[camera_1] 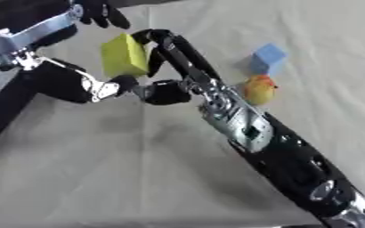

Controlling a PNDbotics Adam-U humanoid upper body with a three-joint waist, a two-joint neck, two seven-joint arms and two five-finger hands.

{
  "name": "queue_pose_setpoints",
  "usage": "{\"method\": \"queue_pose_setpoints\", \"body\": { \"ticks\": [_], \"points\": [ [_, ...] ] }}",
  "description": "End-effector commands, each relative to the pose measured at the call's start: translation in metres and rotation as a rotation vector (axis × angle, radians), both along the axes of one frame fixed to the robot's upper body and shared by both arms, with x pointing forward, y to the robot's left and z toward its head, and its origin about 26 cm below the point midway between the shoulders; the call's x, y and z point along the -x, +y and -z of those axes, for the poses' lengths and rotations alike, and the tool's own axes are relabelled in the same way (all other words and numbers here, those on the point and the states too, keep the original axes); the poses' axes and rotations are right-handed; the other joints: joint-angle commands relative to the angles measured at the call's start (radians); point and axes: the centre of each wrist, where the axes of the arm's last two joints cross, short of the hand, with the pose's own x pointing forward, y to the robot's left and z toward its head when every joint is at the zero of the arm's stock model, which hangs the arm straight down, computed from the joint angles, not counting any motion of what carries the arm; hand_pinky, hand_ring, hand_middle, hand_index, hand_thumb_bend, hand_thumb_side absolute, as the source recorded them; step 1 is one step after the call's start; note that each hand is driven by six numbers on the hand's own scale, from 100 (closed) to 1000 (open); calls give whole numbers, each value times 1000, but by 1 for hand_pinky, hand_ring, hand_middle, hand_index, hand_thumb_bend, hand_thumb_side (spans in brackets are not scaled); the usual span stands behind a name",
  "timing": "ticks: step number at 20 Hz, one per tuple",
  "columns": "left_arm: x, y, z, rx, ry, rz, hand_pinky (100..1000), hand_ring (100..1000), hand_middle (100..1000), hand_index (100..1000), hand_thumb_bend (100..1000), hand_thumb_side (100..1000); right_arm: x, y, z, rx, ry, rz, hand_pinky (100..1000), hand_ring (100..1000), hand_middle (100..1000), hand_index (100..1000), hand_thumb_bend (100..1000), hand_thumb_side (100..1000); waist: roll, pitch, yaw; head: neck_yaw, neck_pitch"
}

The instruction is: Pick up the objects with one hand, pass them to the other hand, and then place them into the box on the other side of the table.

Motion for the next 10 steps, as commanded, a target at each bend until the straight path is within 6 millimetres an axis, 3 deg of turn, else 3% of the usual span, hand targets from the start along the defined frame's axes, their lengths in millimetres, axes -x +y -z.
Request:
{"method": "queue_pose_setpoints", "body": {
  "ticks": [1, 10],
  "points": [
    [2, -2, -7, -11, -40, -11, 826, 794, 767, 835, 454, 377, 0, 0, -5, 16, -38, -9, 502, 415, 453, 530, 194, 100, 10, -39, 2, 6, 6],
    [-4, -5, -3, -33, -48, -43, 824, 794, 768, 834, 455, 373, 1, 1, -4, 27, -52, -19, 503, 415, 453, 530, 193, 100, 12, -39, 3, 10, 6]
  ]
}}
